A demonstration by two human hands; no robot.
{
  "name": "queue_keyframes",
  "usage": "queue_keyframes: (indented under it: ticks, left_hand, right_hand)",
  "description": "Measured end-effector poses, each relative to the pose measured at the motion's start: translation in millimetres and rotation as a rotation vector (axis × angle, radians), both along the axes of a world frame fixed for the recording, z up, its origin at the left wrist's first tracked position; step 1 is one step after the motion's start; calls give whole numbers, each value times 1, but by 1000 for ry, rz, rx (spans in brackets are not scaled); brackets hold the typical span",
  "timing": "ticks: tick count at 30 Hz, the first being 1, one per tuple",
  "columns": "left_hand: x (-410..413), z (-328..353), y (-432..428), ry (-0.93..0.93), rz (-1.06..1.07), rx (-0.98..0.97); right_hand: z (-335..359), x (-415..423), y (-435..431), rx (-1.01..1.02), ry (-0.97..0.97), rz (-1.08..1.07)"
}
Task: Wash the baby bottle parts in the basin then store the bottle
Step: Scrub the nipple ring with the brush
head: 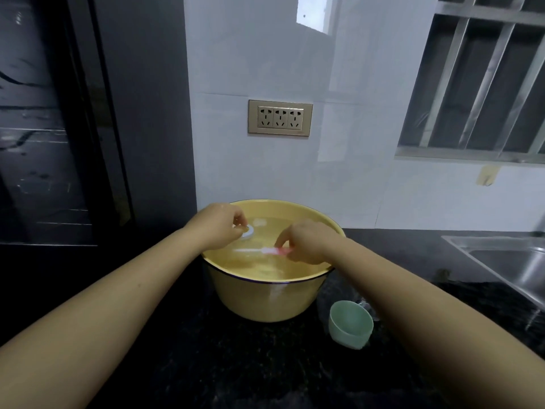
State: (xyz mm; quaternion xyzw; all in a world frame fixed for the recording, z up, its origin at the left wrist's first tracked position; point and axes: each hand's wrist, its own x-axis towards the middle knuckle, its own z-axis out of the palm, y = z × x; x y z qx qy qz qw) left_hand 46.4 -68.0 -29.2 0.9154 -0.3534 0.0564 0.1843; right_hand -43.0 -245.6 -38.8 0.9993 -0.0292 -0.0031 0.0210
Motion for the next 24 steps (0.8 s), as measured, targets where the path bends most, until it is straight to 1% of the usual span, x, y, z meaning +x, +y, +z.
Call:
queue_keyframes:
  ticks: [4, 7, 10, 12, 16, 21, 24]
  left_hand:
    - [15, -3, -13, -26, 9, 127]
    - [23, -7, -21, -3, 22, 237]
    - [28, -14, -26, 11, -5, 380]
    - [28, -16, -28, 18, -16, 441]
    - [24, -15, -28, 7, -16, 467]
    - [21, -13, -25, 110, -64, 467]
    - [16, -11, -23, 122, -74, 465]
  right_hand:
    - [5, -4, -6, -27, -75, -34]
    - [5, -9, -11, -87, -176, -48]
    - [0, -10, -13, -127, -268, -67]
    - [-3, -7, -15, -151, -313, -78]
    - [-8, -5, -19, -207, -326, -142]
    - [-10, -7, -19, -266, -326, -201]
    - [-10, -8, -19, -295, -330, -199]
